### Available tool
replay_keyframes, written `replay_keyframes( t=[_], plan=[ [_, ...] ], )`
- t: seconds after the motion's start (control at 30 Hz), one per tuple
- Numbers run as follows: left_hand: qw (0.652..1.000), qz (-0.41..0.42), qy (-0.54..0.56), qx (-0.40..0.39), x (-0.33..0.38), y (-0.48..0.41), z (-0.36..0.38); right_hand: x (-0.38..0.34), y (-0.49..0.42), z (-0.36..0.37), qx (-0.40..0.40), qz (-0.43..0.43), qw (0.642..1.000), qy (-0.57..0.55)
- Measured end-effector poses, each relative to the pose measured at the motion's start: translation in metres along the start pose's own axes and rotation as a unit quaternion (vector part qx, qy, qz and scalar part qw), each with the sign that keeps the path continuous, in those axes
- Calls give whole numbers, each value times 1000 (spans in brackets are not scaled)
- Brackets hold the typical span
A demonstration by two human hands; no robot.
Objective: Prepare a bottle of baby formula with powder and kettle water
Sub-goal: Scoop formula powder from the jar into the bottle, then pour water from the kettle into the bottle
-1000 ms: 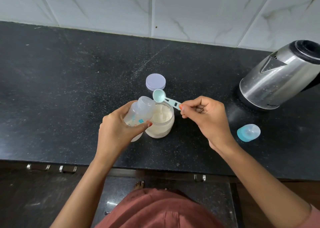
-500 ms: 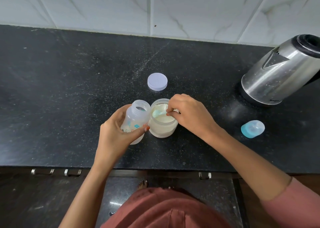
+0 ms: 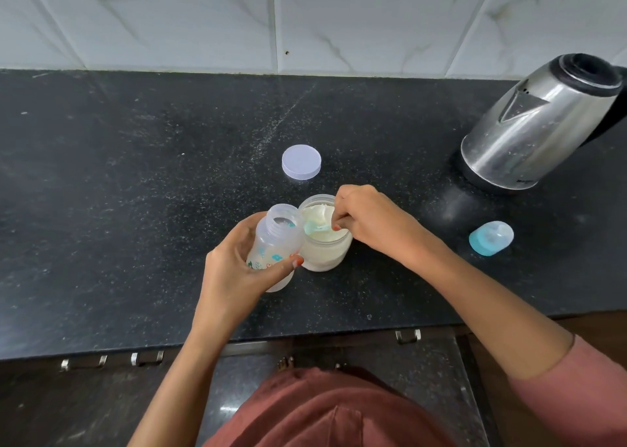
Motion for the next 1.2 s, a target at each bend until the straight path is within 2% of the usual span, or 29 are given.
replay_keyframes(
  t=[0.1,0.23,0.63,0.93,1.2],
  plan=[
    [1000,-2,5,-23,-3,-1,1,4,7,-12,44,4,997,-67],
    [997,-7,19,-69,-5,0,5,18,18,-25,124,53,981,-139],
    [982,19,36,-185,21,5,48,57,56,-20,195,120,947,-225],
    [979,42,37,-198,38,-9,126,125,70,-37,239,128,926,-261],
    [990,44,43,-131,54,-51,199,209,78,-84,304,129,891,-311]
  ],
)
Point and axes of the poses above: each hand's wrist, its own y-axis away from the middle knuckle, its own z-axis out of the palm, x = y × z, the point moved 5 cm from there along -y, towards the middle knuckle
